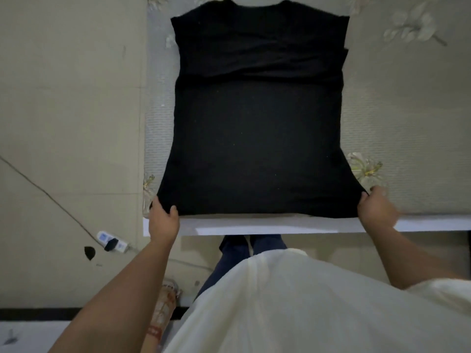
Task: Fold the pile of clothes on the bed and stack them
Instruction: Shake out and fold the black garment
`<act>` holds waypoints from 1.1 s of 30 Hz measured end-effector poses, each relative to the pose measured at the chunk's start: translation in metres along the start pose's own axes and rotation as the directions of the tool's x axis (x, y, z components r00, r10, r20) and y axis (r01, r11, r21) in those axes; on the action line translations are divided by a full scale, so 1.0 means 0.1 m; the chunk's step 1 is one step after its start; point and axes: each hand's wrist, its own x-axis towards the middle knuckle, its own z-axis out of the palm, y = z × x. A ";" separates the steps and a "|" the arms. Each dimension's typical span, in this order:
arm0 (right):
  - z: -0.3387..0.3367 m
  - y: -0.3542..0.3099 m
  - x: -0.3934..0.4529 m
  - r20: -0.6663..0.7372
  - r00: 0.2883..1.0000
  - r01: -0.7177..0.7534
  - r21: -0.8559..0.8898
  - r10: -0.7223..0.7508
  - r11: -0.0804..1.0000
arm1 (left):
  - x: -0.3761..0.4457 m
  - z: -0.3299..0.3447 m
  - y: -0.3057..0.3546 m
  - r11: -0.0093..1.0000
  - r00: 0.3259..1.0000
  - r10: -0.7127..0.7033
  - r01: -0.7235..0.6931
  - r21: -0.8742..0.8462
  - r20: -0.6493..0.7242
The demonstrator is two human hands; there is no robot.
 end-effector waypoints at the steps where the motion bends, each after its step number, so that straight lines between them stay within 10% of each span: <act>1: 0.06 0.01 0.01 0.009 1.000 -0.001 -0.027 0.001 1.000 | 0.04 0.02 -0.04 1.000 0.999 0.027 -0.027 -0.017 0.035; 5: 0.23 0.04 0.01 -0.054 0.995 0.075 -0.102 -0.081 0.992 | 0.12 0.07 -0.22 0.999 0.989 -0.037 0.034 0.024 0.143; 9: 0.34 0.02 -0.08 -0.018 0.865 0.497 -0.117 -0.502 0.860 | 0.03 0.12 -0.28 0.990 0.996 -0.082 0.085 0.115 -0.037; 13: 0.54 -0.03 -0.26 0.346 0.618 0.784 -0.333 -0.706 0.524 | -0.15 0.37 -0.12 0.847 0.918 0.389 -0.387 0.365 0.072; 17: 0.63 -0.07 -0.20 0.406 0.634 0.770 -0.405 -0.658 0.492 | -0.15 0.73 -0.03 0.542 0.753 0.544 -0.652 0.530 0.370; 26: 0.27 -0.29 0.13 0.373 0.573 0.812 -0.375 -0.729 0.447 | 0.25 0.77 -0.07 0.423 0.732 0.485 -0.675 0.605 0.478; 33: -0.26 -0.35 0.22 0.448 0.693 0.720 -0.396 -0.565 0.569 | 0.38 0.54 0.03 0.410 0.676 0.557 -0.729 0.548 0.482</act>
